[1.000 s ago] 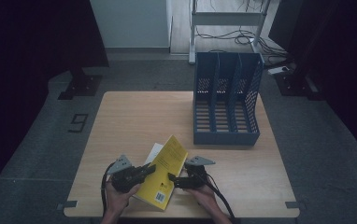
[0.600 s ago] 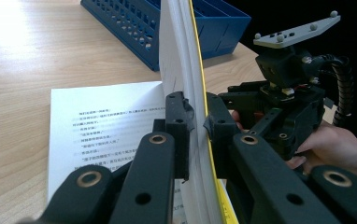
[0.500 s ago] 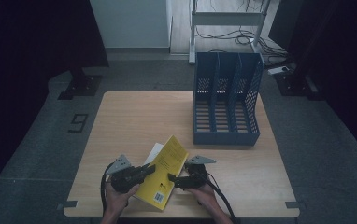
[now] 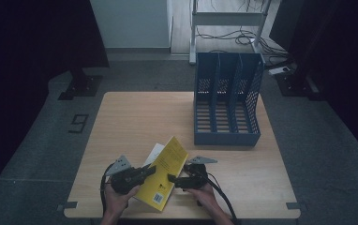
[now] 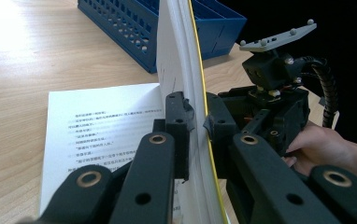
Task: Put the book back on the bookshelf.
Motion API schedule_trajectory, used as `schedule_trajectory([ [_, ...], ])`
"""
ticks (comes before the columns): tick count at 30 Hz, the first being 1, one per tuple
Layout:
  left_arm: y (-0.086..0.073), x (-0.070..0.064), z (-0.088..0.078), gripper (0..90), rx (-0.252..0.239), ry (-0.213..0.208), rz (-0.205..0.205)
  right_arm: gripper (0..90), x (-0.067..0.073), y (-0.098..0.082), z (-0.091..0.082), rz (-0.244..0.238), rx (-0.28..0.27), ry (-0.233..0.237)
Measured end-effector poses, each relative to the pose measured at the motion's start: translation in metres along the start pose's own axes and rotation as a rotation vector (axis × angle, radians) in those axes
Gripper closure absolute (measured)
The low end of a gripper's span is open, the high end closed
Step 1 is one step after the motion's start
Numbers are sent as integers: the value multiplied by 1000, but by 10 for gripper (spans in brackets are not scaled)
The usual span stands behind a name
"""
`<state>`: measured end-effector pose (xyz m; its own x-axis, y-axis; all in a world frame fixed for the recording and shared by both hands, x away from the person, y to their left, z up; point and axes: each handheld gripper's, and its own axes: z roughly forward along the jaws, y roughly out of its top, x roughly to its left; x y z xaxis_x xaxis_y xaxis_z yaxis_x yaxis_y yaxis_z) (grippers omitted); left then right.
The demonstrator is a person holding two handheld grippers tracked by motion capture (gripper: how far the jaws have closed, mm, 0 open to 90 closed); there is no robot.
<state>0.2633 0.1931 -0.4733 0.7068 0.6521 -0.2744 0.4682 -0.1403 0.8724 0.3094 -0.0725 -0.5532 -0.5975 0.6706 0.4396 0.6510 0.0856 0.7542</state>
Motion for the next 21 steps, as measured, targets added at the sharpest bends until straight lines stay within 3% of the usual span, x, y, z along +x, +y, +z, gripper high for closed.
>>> schedule_trajectory([
  [7,1,-2,0,827,-1,-4,4,48,-1,0,1,4,2,7],
  [21,0,3,-3,827,-8,-30,-13,106,-2,0,-4,11,-11,21],
])
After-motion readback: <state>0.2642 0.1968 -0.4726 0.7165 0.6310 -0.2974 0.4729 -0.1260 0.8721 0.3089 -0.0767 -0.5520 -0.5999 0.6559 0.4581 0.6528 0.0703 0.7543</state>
